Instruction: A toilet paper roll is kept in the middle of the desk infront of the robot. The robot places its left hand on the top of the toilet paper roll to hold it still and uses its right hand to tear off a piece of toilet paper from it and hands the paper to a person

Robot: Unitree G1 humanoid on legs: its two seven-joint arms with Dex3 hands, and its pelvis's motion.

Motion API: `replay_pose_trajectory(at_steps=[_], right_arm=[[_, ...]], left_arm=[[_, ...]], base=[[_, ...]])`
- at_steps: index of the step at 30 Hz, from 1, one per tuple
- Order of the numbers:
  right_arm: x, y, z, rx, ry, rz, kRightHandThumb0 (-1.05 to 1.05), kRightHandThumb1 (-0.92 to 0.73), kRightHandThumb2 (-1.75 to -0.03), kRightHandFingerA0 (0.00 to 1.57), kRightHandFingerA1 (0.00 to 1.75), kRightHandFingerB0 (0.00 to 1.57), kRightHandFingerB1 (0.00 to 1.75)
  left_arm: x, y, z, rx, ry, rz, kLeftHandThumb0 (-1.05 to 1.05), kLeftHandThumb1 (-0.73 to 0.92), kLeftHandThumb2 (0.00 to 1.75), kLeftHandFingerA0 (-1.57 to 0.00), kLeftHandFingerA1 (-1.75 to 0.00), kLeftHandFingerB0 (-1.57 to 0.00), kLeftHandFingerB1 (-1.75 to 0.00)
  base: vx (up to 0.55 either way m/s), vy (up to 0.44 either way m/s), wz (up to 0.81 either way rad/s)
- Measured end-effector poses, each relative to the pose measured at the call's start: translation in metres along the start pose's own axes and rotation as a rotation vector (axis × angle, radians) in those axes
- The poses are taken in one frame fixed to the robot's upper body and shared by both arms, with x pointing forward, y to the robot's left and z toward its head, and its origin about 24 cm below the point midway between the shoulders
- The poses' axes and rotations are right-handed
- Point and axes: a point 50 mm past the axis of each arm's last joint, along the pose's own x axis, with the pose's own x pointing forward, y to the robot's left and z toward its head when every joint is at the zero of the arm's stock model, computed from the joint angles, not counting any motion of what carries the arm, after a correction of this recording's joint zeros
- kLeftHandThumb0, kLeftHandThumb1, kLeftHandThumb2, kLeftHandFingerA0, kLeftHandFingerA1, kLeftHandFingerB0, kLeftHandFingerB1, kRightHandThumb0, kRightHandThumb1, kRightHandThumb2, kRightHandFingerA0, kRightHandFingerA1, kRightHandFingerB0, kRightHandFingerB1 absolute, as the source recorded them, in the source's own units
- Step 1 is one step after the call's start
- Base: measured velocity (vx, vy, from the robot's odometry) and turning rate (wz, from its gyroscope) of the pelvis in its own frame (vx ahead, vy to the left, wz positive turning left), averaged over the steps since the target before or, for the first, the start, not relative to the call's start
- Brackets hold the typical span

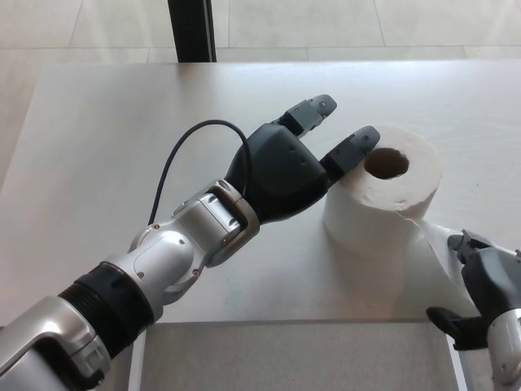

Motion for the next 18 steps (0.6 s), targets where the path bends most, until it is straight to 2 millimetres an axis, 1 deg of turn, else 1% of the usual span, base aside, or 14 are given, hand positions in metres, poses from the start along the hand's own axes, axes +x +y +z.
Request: replay_pose_trajectory(at_steps=[1, 2, 3, 4, 5, 6, 7, 9, 11, 12, 13, 14, 16, 18], right_arm=[[0.002, -0.001, 0.000, -0.004, 0.003, -0.016, -0.53, -0.71, -0.61, 0.27, 0.38, 0.34, 0.31], [0.004, -0.002, 0.001, -0.005, 0.003, -0.029, -0.55, -0.52, -0.89, 0.20, 0.49, 0.32, 0.50], [0.005, -0.004, 0.002, -0.007, 0.003, -0.045, -0.54, -0.69, -0.60, 0.31, 0.38, 0.38, 0.31], [0.006, -0.006, 0.003, -0.007, 0.001, -0.063, -0.54, -0.69, -0.60, 0.31, 0.38, 0.38, 0.31], [0.007, -0.007, 0.004, -0.006, -0.001, -0.080, -0.47, -0.69, -0.61, 0.36, 0.38, 0.40, 0.33], [0.008, -0.009, 0.004, -0.006, -0.002, -0.096, -0.48, -0.65, -0.61, 0.39, 0.38, 0.41, 0.34], [0.009, -0.010, 0.005, -0.005, -0.004, -0.109, -0.46, -0.67, -0.61, 0.47, 0.39, 0.48, 0.35], [0.010, -0.012, 0.007, 0.006, -0.013, -0.139, -0.44, -0.66, -0.60, 0.52, 0.40, 0.50, 0.35], [0.010, -0.014, 0.010, 0.020, -0.022, -0.163, -0.44, -0.66, -0.60, 0.52, 0.40, 0.50, 0.35], [0.010, -0.015, 0.011, 0.025, -0.027, -0.174, -0.42, -0.65, -0.60, 0.59, 0.42, 0.49, 0.36], [0.010, -0.016, 0.012, 0.032, -0.031, -0.188, -0.41, -0.67, -0.60, 0.68, 0.71, 0.47, 0.35], [0.010, -0.016, 0.012, 0.039, -0.035, -0.200, -0.38, -0.68, -0.60, 0.72, 0.86, 0.46, 0.34], [0.010, -0.018, 0.013, 0.050, -0.045, -0.223, -0.29, -0.71, -0.64, 0.77, 1.40, 0.52, 0.38], [0.010, -0.018, 0.014, 0.053, -0.058, -0.244, -0.25, -0.74, -0.66, 0.81, 1.57, 0.81, 0.48]], left_arm=[[0.000, 0.000, 0.000, 0.000, 0.000, 0.000, -0.49, 0.47, 0.77, 0.00, -0.11, -0.03, -0.02], [0.000, 0.000, 0.000, 0.000, 0.000, 0.001, -0.49, 0.47, 0.77, 0.00, -0.11, -0.03, -0.03], [0.000, 0.000, 0.000, 0.000, 0.000, 0.001, -0.48, 0.47, 0.76, 0.00, -0.10, -0.03, -0.03], [0.000, 0.000, 0.000, -0.001, -0.001, 0.001, -0.48, 0.47, 0.76, 0.00, -0.10, -0.03, -0.03], [0.000, 0.000, 0.000, -0.001, -0.001, 0.002, -0.43, 0.54, 0.64, 0.00, -0.09, 0.00, -0.20], [0.000, 0.000, 0.000, -0.001, -0.001, 0.002, -0.47, 0.45, 0.80, 0.00, -0.17, -0.01, -0.10], [0.000, 0.001, 0.000, -0.001, -0.001, 0.003, -0.48, 0.46, 0.80, 0.00, -0.17, -0.02, -0.09], [0.000, 0.001, 0.000, -0.001, -0.001, 0.005, -0.47, 0.46, 0.81, 0.00, -0.17, -0.02, -0.09], [0.000, 0.001, 0.001, -0.002, -0.001, 0.005, -0.47, 0.46, 0.81, 0.00, -0.17, -0.02, -0.09], [0.000, 0.001, 0.001, -0.002, -0.002, 0.005, -0.43, 0.56, 0.62, 0.00, -0.10, 0.00, -0.22], [0.000, 0.001, 0.001, -0.002, -0.002, 0.005, -0.44, 0.56, 0.63, 0.00, -0.09, 0.00, -0.21], [0.000, 0.001, 0.001, -0.002, -0.002, 0.006, -0.45, 0.55, 0.63, 0.00, -0.10, 0.00, -0.22], [0.000, 0.001, 0.001, -0.002, -0.002, 0.008, -0.45, 0.56, 0.64, 0.00, -0.09, 0.00, -0.21], [0.000, 0.001, 0.001, -0.002, -0.002, 0.010, -0.44, 0.58, 0.63, 0.00, -0.11, 0.00, -0.23]], base=[[0.00, 0.000, 0.00], [0.00, 0.000, 0.00], [0.00, 0.000, 0.00], [0.00, 0.000, 0.00], [0.00, 0.000, 0.00], [0.00, 0.000, 0.00], [0.00, 0.000, 0.00], [0.00, 0.000, 0.00], [0.00, 0.000, 0.00], [0.00, 0.000, 0.00], [0.00, 0.000, 0.00], [0.00, 0.000, 0.00], [0.00, 0.000, 0.00], [0.00, 0.000, 0.00]])
